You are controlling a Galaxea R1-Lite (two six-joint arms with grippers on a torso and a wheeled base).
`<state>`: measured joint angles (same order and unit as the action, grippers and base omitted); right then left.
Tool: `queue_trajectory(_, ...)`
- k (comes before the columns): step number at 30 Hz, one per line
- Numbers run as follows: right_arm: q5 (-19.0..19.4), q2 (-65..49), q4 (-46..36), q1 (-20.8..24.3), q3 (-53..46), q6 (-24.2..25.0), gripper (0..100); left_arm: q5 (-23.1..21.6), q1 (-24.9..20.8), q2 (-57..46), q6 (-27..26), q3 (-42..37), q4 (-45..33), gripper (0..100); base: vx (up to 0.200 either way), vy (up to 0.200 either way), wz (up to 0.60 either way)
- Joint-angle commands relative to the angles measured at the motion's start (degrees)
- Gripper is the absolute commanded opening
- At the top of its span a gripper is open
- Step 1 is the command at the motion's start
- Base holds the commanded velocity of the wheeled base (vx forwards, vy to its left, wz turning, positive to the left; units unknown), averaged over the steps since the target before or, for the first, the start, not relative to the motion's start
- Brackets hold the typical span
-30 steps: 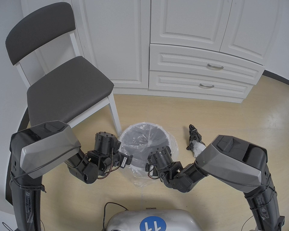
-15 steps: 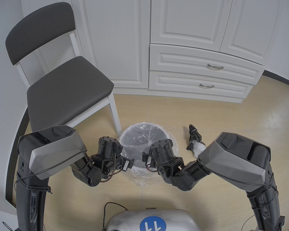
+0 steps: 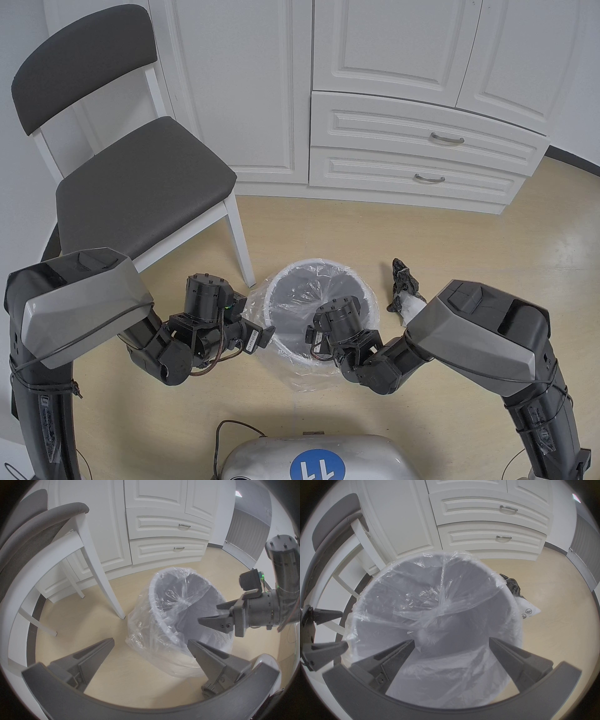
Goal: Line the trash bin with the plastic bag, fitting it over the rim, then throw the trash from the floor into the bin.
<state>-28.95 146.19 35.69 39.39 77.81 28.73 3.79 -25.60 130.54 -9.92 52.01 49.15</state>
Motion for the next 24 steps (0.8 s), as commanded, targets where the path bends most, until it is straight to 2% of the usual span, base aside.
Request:
queue_trajectory(1, -0.1, -4.1, -0.4, 0.1, -2.6, -0.3, 100, -0.1, 0.8, 1.7, 0.1, 2.1, 0.2, 100, 0.0, 0.0, 0.0)
queue_trajectory(9, 0.1, -7.1, -0.4, 0.9, -6.5, -2.9, 100, 0.3, 2.0, 5.3, 0.3, 5.8, 0.1, 100, 0.0, 0.0, 0.0)
queue_trajectory(14, 0.7, -8.6, 0.0, 2.0, -9.2, -4.2, 100, 0.6, 2.2, 6.9, 2.6, 8.1, 0.1, 100, 0.0, 0.0, 0.0)
queue_trajectory(18, 0.6, -7.2, 2.4, 1.8, -7.1, -3.5, 100, 0.6, 2.2, 8.1, 2.8, 9.1, 0.1, 100, 0.0, 0.0, 0.0)
queue_trajectory(24, -0.8, 0.6, 10.5, 1.2, -1.4, -2.5, 100, 0.6, 1.6, 10.0, 3.8, 10.7, 0.4, 100, 0.0, 0.0, 0.0)
